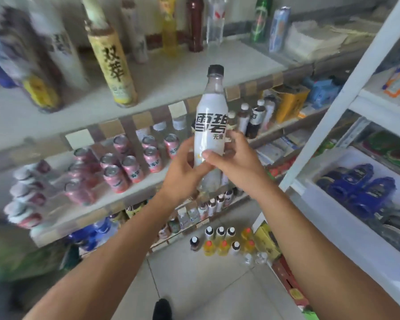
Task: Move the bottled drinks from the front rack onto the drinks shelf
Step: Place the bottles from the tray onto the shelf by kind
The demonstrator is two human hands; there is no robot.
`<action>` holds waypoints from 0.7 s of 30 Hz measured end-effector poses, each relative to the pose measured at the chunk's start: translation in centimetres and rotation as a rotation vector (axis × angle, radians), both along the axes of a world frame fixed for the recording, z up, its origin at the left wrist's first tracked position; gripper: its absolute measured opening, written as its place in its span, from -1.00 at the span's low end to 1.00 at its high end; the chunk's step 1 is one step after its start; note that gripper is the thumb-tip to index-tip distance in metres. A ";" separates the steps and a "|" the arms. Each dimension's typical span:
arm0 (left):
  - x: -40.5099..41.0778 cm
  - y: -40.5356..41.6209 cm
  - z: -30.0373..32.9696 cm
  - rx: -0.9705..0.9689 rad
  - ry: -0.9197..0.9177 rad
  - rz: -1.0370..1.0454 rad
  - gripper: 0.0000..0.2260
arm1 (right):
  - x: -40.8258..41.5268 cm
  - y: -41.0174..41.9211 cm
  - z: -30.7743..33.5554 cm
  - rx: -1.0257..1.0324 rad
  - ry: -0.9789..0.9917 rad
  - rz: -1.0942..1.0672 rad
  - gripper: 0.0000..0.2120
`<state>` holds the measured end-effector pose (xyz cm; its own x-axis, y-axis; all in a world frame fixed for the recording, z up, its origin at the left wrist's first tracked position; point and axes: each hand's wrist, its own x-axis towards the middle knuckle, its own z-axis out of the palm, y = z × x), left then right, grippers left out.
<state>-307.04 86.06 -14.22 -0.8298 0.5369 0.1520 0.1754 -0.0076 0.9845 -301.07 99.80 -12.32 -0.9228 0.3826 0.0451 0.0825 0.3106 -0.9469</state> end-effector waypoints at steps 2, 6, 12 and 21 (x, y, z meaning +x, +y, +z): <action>-1.6 -2.3 0.8 0.020 0.053 0.075 -0.51 | -1.8 -2.7 1.3 0.064 0.011 0.039 -0.34; -4.8 -7.5 2.4 0.059 0.109 0.161 -0.40 | -6.0 -7.7 3.9 0.155 0.027 0.102 -0.38; -9.7 -14.7 4.4 0.029 0.220 0.194 -0.45 | -11.6 -15.3 5.6 0.211 0.117 0.052 -0.53; -15.5 -21.8 5.4 0.022 0.261 0.148 -0.38 | -17.6 -22.2 6.3 0.253 0.183 0.019 -0.52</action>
<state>-322.53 64.26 -8.80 -0.8302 0.4067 0.3811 0.4236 0.0159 0.9057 -318.65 77.63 -6.07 -0.8973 0.3213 0.3026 -0.0901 0.5379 -0.8382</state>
